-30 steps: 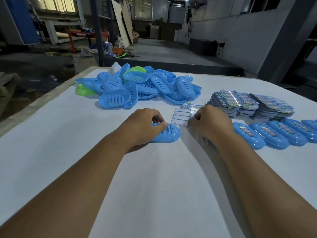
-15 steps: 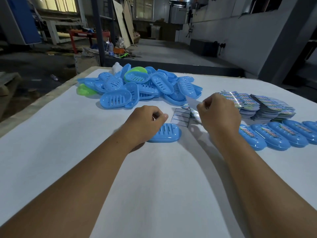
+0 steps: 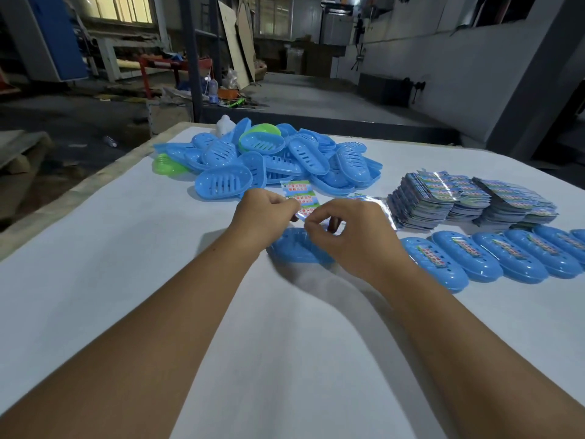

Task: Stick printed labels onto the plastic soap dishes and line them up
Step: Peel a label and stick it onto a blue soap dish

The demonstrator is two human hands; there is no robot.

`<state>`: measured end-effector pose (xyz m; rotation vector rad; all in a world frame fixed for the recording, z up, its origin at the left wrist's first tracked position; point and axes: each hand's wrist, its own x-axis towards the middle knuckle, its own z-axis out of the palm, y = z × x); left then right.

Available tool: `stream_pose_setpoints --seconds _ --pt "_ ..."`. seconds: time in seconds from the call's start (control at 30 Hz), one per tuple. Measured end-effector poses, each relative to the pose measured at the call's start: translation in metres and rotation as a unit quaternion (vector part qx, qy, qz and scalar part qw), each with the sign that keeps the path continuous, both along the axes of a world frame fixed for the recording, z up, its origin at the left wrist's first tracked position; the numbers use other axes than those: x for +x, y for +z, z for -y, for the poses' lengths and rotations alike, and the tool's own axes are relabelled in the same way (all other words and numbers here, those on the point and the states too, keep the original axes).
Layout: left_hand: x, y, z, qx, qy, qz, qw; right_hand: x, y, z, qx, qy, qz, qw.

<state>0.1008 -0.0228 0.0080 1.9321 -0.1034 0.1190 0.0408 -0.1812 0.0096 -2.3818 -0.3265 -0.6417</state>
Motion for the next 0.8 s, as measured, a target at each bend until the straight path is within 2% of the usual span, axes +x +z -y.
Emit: stream_pose_setpoints --seconds 0.1,0.23,0.33,0.4,0.53,0.73,0.8 --pt "-0.001 0.004 -0.002 -0.014 0.004 0.013 1.0 0.001 -0.001 -0.005 0.05 0.044 0.015 0.998" --pt "-0.005 0.005 -0.001 -0.018 -0.027 0.027 0.999 0.009 0.002 0.001 0.177 -0.048 -0.015 0.983" --pt "-0.008 0.005 0.003 -0.025 -0.066 0.006 0.997 0.01 0.007 0.005 0.344 -0.026 -0.063 0.937" --pt "-0.01 0.004 0.004 -0.032 -0.092 -0.002 0.995 0.009 0.008 0.007 0.417 0.01 -0.09 0.904" --pt "-0.009 0.003 0.002 -0.06 -0.109 -0.015 0.992 0.01 0.009 0.01 0.427 0.018 -0.106 0.898" --pt "-0.008 0.003 0.003 -0.05 -0.094 0.027 0.994 0.009 0.009 0.009 0.444 0.036 -0.141 0.884" --pt "-0.009 0.004 0.004 -0.055 -0.082 0.033 0.995 0.01 0.008 0.008 0.412 0.041 -0.162 0.896"
